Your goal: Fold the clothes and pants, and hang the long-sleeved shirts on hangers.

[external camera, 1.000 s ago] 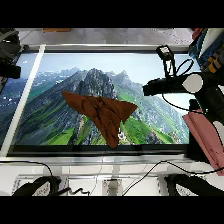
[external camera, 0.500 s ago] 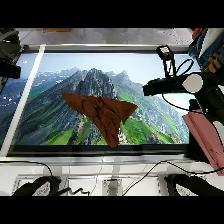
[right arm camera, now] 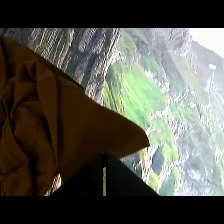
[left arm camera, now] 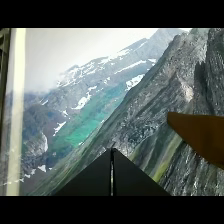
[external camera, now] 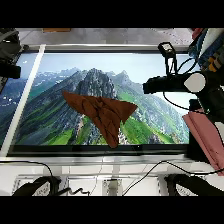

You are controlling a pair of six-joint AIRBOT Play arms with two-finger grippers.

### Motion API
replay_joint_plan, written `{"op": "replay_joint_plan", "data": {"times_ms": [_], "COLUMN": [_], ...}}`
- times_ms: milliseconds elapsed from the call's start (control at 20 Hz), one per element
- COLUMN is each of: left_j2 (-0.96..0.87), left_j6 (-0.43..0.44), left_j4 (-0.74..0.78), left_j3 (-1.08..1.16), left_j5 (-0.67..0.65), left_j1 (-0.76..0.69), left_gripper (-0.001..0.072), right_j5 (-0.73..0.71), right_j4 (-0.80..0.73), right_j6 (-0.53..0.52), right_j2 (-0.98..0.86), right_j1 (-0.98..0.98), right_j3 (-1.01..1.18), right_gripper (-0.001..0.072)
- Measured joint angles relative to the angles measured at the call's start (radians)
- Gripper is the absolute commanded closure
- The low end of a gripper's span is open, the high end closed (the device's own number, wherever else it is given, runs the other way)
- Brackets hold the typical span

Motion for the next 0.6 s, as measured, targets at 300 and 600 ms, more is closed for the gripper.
{"op": "replay_joint_plan", "data": {"times_ms": [300,600], "left_j2": [-0.013,-0.022], "left_j6": [-0.002,-0.002], "left_j4": [-0.021,-0.065], "left_j3": [0.000,0.000], "left_j5": [0.006,-0.013], "left_j1": [0.000,-0.003], "left_gripper": [0.0696,0.0684], "right_j5": [0.132,0.016], "right_j4": [0.015,0.263], "right_j6": [-0.085,-0.193], "right_j2": [0.001,-0.002], "right_j1": [0.000,0.001], "right_j3": [-0.219,-0.560], "right_gripper": [0.0688,0.0135]}}
